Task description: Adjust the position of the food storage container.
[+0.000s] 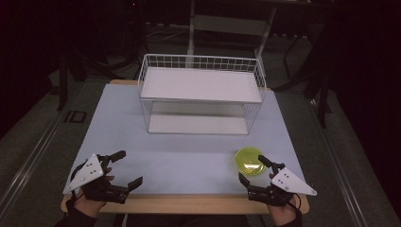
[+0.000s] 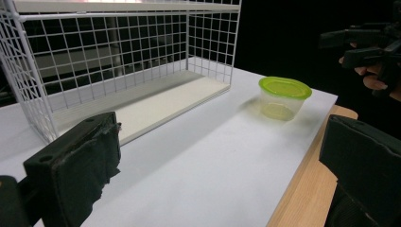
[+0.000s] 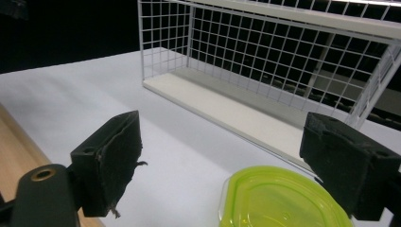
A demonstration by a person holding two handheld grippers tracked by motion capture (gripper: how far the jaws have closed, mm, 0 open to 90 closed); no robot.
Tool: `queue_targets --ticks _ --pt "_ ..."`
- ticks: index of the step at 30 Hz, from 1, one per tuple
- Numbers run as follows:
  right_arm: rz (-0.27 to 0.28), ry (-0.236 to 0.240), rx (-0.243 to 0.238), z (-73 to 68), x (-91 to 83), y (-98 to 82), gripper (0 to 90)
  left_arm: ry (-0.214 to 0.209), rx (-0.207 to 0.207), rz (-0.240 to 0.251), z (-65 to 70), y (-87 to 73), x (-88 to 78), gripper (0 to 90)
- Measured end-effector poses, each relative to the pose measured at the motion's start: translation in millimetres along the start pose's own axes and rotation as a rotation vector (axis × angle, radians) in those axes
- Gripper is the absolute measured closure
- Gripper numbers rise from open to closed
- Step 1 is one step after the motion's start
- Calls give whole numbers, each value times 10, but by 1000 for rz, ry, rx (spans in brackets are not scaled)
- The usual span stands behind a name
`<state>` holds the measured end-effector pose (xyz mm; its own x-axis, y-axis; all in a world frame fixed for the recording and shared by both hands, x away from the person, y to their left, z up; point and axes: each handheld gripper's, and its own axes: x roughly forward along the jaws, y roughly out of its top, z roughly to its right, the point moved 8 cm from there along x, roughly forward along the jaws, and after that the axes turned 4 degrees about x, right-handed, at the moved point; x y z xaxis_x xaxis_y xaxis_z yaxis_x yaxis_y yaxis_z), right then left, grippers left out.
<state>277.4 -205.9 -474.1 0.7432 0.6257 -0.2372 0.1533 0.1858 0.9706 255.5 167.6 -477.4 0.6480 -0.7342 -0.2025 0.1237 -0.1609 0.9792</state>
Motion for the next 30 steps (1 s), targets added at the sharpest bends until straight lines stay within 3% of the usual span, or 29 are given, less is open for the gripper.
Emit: queue_targets --ticks 7,9,13,15,17,18,19,21,23,25,27,28,30 --pt "23 -4 -16 -31 -50 77 180 -1 1 3 11 8 -11 3" --pt "16 34 3 -55 -77 131 179 -5 -5 10 16 14 -10 3" --pt "-8 63 -5 -18 -71 199 176 -6 -15 12 9 14 -12 3" --pt "2 58 8 43 -72 250 150 -5 -18 15 5 15 -15 3" --pt "0 1 -4 125 -64 307 140 -5 -20 14 5 14 -14 3" --pt "6 -3 -13 148 -68 327 139 -4 -20 14 6 15 -11 3" --pt "10 9 -1 171 -75 348 140 -6 -21 15 7 15 -8 3" --pt "-8 -13 22 268 -66 359 150 -7 -18 12 10 10 -1 3" --pt "-42 -6 45 360 -51 331 194 -9 -13 11 17 10 1 3" --pt "-55 -37 75 495 -56 290 276 -9 -9 13 22 13 2 3" --pt "-82 -72 66 626 -77 223 398 -10 -8 14 24 14 3 3" --pt "-106 -102 54 691 -84 179 431 -10 -8 14 24 14 3 3" --pt "-129 -114 48 778 -96 101 490 -11 -13 14 20 11 7 3"
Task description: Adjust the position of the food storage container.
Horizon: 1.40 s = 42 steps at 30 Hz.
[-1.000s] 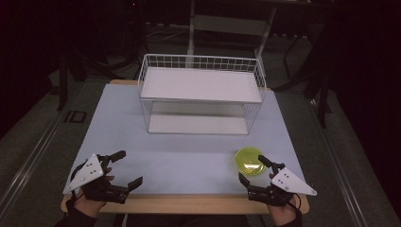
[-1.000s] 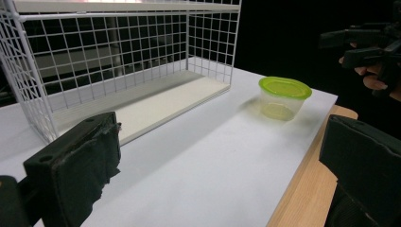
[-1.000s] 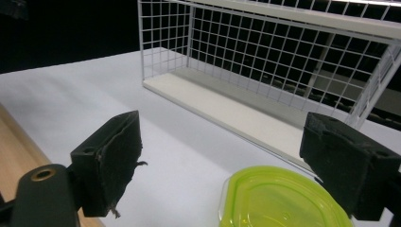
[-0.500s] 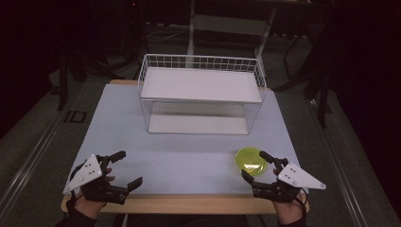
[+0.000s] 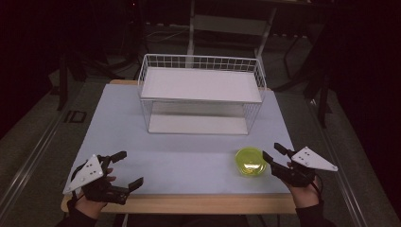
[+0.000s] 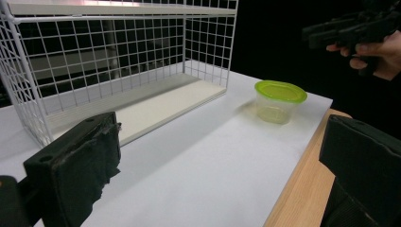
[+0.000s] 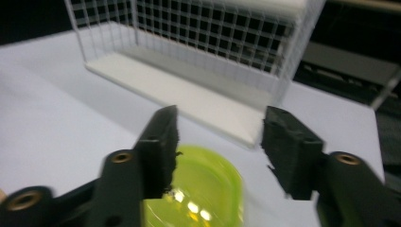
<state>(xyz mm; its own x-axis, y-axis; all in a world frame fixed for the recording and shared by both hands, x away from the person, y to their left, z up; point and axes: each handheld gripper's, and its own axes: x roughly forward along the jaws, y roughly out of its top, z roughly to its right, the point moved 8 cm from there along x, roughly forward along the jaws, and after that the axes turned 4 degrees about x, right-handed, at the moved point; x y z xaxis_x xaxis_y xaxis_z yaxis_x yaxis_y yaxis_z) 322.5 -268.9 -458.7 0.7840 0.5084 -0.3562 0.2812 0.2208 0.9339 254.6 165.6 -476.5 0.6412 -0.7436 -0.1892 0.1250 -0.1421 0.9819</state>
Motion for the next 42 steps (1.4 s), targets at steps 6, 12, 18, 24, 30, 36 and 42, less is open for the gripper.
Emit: queue_targets --ticks 6,12,18,24,30,36,42 --pt "-96 -39 46 242 44 -287 702 1 2 -2 4 -2 6 3" --pt "-191 -79 78 418 123 -578 800 1 4 -1 5 -2 11 3" --pt "-272 -84 120 497 209 -813 897 1 9 -1 10 -1 12 3" --pt "-315 -67 160 484 318 -950 897 1 9 -1 10 -1 14 3" --pt "-360 -11 169 399 437 -1034 898 3 12 -1 9 1 14 3" --pt "-392 35 163 309 493 -1068 899 4 13 -1 10 1 16 3" --pt "-418 80 147 183 574 -1050 899 5 13 -1 10 2 17 3"
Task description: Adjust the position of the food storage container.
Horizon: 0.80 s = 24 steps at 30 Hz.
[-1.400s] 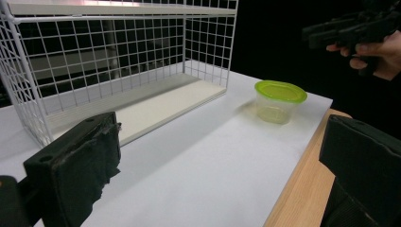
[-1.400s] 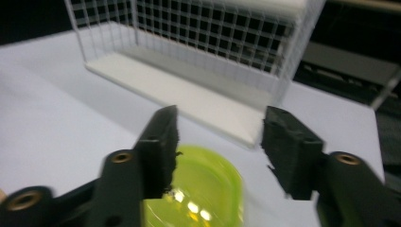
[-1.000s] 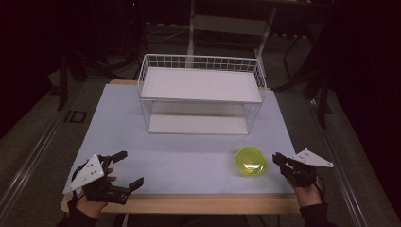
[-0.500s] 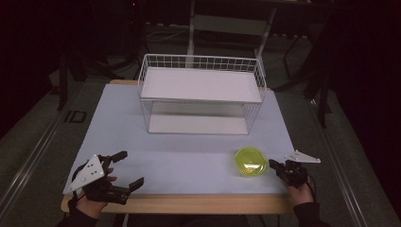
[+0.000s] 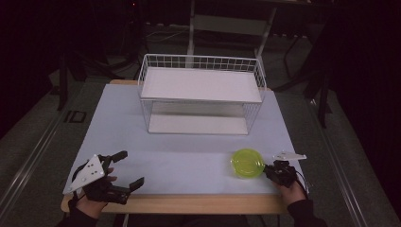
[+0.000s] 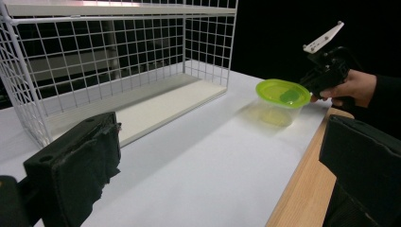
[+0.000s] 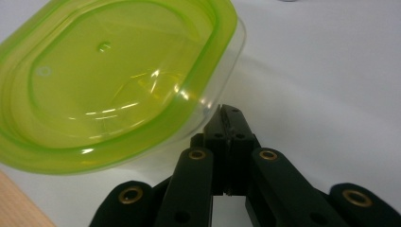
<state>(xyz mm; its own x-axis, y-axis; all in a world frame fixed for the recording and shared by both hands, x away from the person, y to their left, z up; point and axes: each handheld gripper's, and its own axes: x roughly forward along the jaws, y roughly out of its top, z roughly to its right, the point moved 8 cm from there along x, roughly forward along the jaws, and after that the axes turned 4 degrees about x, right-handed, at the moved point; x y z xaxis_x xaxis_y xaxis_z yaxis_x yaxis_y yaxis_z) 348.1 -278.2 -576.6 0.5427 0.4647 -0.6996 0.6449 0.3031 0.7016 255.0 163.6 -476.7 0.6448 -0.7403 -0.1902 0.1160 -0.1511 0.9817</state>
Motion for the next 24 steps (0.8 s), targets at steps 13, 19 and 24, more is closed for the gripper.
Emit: queue_targets --ticks 13,19,24 --pt "-70 75 -59 -363 218 98 898 -3 4 0 6 3 -2 3" --pt "-84 125 -90 -630 343 203 898 -4 4 0 8 4 -5 3" --pt "-102 158 -122 -888 488 270 898 -6 10 1 15 7 -10 3"
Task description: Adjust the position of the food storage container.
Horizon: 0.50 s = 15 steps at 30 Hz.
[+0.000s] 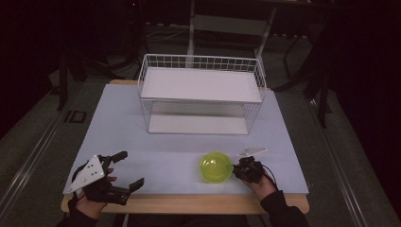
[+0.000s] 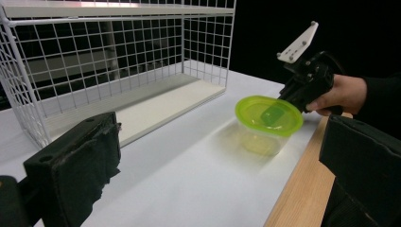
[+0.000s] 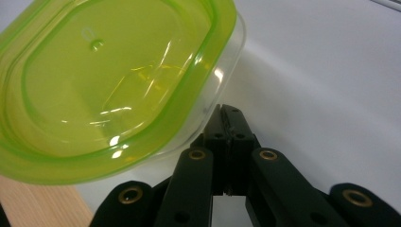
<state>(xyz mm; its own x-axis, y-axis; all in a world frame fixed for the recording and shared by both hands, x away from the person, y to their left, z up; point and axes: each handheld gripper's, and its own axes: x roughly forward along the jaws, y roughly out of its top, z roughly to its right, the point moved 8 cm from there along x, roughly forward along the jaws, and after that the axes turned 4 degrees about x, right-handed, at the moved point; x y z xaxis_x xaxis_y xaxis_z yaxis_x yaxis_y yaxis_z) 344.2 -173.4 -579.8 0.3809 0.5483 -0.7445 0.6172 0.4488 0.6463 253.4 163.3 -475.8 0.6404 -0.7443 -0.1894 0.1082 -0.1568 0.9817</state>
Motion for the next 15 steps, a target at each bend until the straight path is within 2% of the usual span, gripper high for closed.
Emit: queue_targets --ticks 9,11,15 --pt "-15 51 0 -229 148 71 893 -3 4 -2 3 -1 0 3" --pt "-7 30 -16 -224 140 82 892 -3 3 -2 3 -1 0 3" --pt "14 6 -2 -145 82 99 885 -3 3 -2 3 -1 2 3"
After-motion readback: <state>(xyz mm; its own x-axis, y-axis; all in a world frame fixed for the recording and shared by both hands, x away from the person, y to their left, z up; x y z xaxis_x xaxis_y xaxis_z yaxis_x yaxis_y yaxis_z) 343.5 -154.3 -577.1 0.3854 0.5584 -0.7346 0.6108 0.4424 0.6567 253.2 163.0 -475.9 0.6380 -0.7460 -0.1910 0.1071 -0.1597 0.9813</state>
